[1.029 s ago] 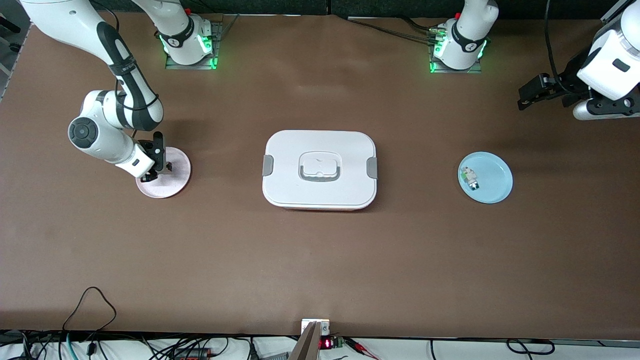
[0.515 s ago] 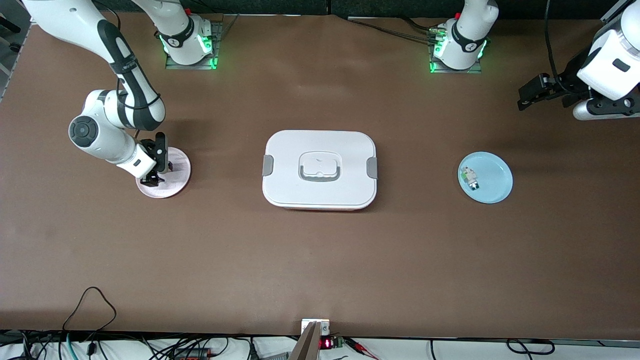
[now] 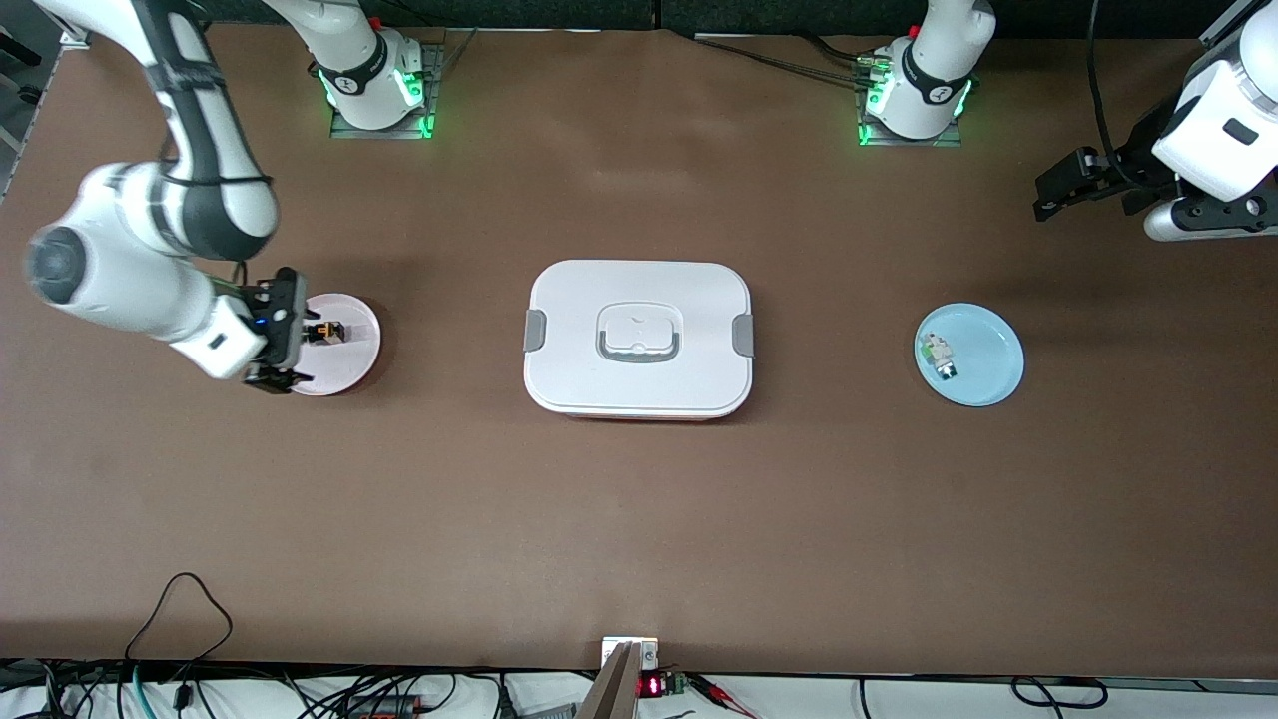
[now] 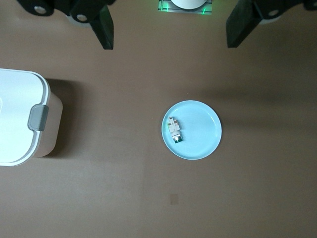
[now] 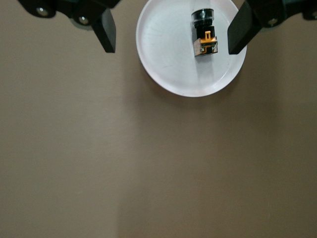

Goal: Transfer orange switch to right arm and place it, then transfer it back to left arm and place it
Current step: 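Lower the switch onto the white plate and open the right gripper, then raise the right gripper away from the white plate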

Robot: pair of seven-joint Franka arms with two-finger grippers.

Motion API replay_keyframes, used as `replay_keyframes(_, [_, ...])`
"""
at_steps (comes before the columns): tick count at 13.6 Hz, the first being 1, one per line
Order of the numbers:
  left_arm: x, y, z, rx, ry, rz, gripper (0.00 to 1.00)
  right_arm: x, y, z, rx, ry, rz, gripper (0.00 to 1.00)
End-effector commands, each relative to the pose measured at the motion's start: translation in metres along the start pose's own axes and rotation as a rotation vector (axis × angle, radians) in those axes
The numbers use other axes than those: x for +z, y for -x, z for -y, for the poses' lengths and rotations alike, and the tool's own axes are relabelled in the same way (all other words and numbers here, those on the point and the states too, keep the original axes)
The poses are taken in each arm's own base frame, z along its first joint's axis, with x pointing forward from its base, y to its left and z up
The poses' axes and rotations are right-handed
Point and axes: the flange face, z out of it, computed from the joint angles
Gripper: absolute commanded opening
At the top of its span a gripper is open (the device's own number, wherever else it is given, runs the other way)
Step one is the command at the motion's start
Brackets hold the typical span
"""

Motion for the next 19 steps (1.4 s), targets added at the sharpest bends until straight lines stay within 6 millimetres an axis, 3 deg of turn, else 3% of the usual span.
replay_keyframes(1, [-0.006, -0.003, -0.001, 0.005, -0.017, -0.008, 1.00, -0.058, -0.023, -0.013, 0.125, 0.010, -0.028, 1.00])
replay_keyframes(4, [-0.006, -0.003, 0.000, 0.006, -0.022, -0.009, 1.00, -0.104, -0.046, -0.011, 0.292, 0.020, -0.038, 1.00])
replay_keyframes(6, [-0.006, -0.003, 0.003, 0.004, -0.022, -0.011, 1.00, -0.129, -0.072, 0.001, 0.432, 0.055, -0.051, 1.00])
replay_keyframes(11, [-0.006, -0.006, 0.011, 0.028, -0.076, -0.020, 1.00, -0.154, -0.084, 0.019, 1.153, 0.003, -0.044, 1.00])
replay_keyframes(14, [-0.001, -0.010, 0.014, 0.021, -0.075, -0.011, 1.00, -0.182, -0.098, 0.037, 1.355, -0.049, 0.040, 1.00])
replay_keyframes(15, [-0.001, -0.010, 0.014, 0.019, -0.074, -0.011, 1.00, -0.190, -0.096, 0.042, 1.369, -0.059, 0.068, 1.00])
replay_keyframes(16, [-0.001, -0.009, 0.013, 0.019, -0.074, -0.011, 1.00, -0.193, -0.081, 0.042, 1.383, -0.023, 0.116, 1.00])
replay_keyframes(19, [-0.002, -0.009, 0.012, 0.013, -0.068, -0.011, 1.00, -0.215, -0.024, 0.039, 1.418, 0.103, 0.183, 1.00])
